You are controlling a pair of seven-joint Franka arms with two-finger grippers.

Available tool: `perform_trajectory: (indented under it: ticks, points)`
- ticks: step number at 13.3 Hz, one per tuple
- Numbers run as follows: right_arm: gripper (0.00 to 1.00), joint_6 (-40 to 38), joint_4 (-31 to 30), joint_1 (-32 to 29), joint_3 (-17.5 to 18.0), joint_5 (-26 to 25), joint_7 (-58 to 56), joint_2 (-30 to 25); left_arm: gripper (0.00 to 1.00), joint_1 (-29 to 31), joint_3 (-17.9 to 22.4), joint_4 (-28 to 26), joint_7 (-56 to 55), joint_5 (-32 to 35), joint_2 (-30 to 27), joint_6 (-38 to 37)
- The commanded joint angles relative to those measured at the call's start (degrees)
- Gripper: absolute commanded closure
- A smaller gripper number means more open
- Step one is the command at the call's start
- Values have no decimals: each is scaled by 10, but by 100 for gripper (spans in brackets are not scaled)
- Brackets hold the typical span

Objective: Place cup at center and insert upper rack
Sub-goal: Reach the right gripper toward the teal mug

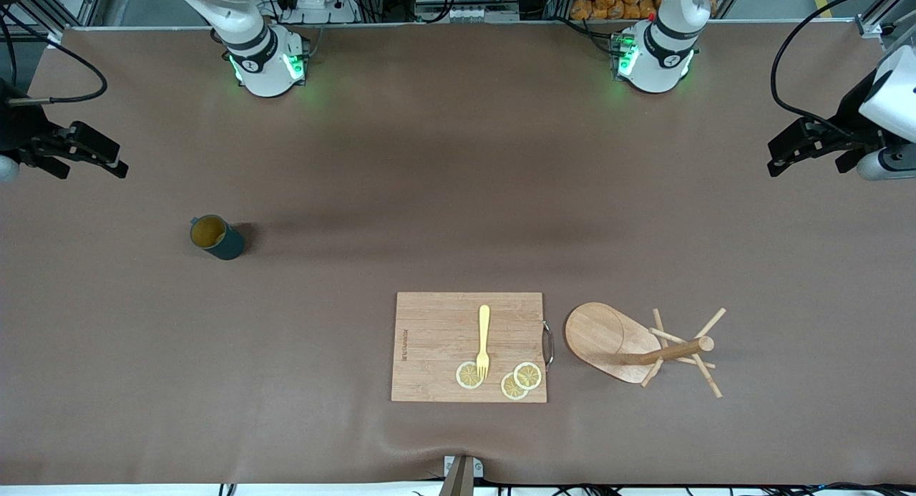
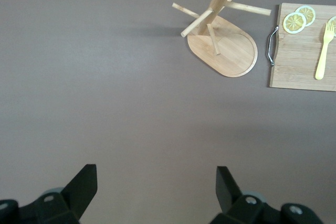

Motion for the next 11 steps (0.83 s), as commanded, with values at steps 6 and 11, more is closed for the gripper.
perform_trajectory:
  ticks: [6, 11]
  points:
    - [0, 17, 0, -10, 4, -17, -2, -10, 0, -1, 2, 4, 8, -13, -7, -9]
    - [0, 40, -40, -9, 4, -17, -2, -5, 0, -6, 2, 0, 6, -13, -6, -10]
